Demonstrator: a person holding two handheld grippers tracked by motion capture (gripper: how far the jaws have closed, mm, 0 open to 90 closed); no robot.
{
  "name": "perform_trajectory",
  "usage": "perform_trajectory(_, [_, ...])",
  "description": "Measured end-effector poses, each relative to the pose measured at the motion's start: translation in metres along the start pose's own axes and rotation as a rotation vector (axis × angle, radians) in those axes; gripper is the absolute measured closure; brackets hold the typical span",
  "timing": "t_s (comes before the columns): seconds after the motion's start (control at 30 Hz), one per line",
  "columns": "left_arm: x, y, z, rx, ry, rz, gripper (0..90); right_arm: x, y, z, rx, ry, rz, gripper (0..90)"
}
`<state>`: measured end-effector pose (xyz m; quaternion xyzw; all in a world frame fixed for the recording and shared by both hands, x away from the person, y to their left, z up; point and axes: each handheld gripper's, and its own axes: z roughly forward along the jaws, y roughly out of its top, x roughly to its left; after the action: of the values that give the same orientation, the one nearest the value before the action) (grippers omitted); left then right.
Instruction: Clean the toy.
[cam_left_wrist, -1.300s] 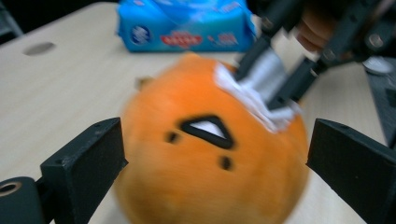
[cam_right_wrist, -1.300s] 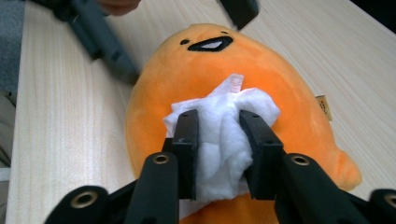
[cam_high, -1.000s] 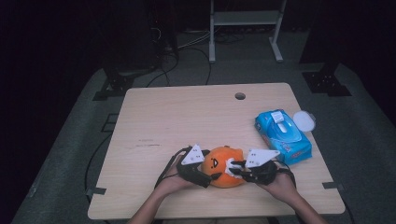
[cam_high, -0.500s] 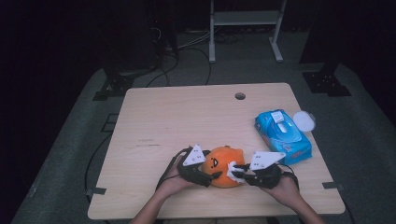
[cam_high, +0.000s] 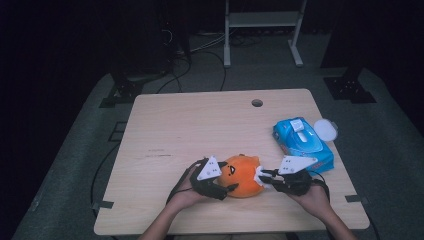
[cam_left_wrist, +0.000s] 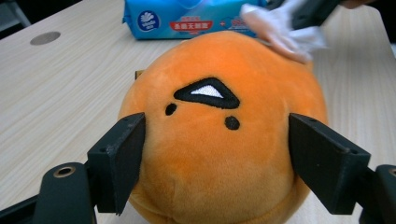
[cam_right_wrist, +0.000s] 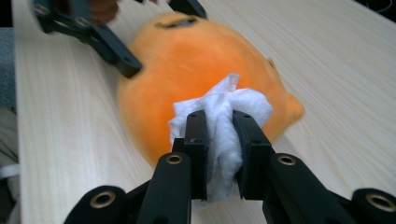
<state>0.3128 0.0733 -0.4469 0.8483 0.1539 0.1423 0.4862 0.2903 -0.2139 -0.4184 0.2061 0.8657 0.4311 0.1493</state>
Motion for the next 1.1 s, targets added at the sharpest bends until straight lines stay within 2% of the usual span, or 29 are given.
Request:
perform_trajectory(0.03, [0.001,-0.001,0.001,-0.006,0.003,-0.018,21.7,0.003,0.003,0.000,-0.007,0.008,-0.007,76.2])
perform_trajectory(0.07, [0.001,-0.001,0.001,-0.006,0.003,-0.018,21.7,0.007,0.007,0.002,-0.014,0.029,-0.013,76.2])
perform_trajectory(0.1, [0.004,-0.001,0.001,-0.008,0.004,-0.045,21.7,0.012,0.010,0.005,-0.015,0.048,-0.032,76.1])
perform_trajectory(0.13, [0.004,-0.001,0.001,-0.008,0.004,-0.045,21.7,0.012,0.010,0.005,-0.015,0.048,-0.032,76.1])
perform_trajectory(0.17, [0.005,-0.003,0.000,-0.003,0.005,-0.049,21.7,0.020,0.015,0.011,0.006,0.048,-0.086,76.1])
perform_trajectory(0.2, [0.006,-0.004,-0.001,-0.004,0.002,-0.054,21.7,0.020,0.016,0.012,0.012,0.047,-0.096,76.1])
perform_trajectory(0.27, [0.006,-0.005,-0.001,-0.011,-0.001,-0.067,21.8,0.018,0.015,0.012,0.010,0.056,-0.085,76.1])
perform_trajectory(0.33, [0.007,-0.005,-0.001,-0.014,-0.005,-0.076,21.9,0.008,0.008,0.005,0.020,0.027,-0.059,76.2])
perform_trajectory(0.5, [0.007,-0.004,0.000,-0.016,0.001,-0.075,21.9,-0.002,-0.003,-0.004,0.026,-0.008,-0.017,76.1])
perform_trajectory(0.57, [0.007,-0.003,0.000,-0.017,0.000,-0.066,18.8,0.002,0.001,0.001,0.032,-0.004,-0.033,76.1])
perform_trajectory(0.63, [0.005,-0.001,-0.003,-0.036,-0.022,-0.034,16.4,0.002,0.002,0.004,0.038,-0.002,-0.038,76.1])
perform_trajectory(0.67, [0.006,-0.001,-0.003,-0.038,-0.025,-0.031,13.9,0.003,0.002,0.006,0.045,-0.002,-0.041,76.1])
perform_trajectory(0.77, [0.005,-0.002,-0.001,-0.037,-0.018,-0.029,14.6,-0.002,0.000,0.005,0.037,0.009,-0.015,76.1])
perform_trajectory(0.87, [0.002,-0.001,0.001,-0.029,-0.008,-0.011,16.4,0.003,0.005,0.006,0.020,0.017,-0.017,76.2])
perform_trajectory(0.9, [0.001,0.000,0.002,-0.015,0.001,-0.014,17.9,0.009,0.010,0.008,0.005,0.047,-0.031,76.1])
perform_trajectory(0.97, [0.002,0.000,0.001,-0.006,0.006,-0.014,19.1,0.012,0.013,0.012,0.012,0.046,-0.061,76.1])
perform_trajectory(1.1, [0.005,-0.003,0.000,-0.017,-0.002,-0.041,20.4,0.004,0.009,0.007,0.016,0.042,-0.038,76.1])
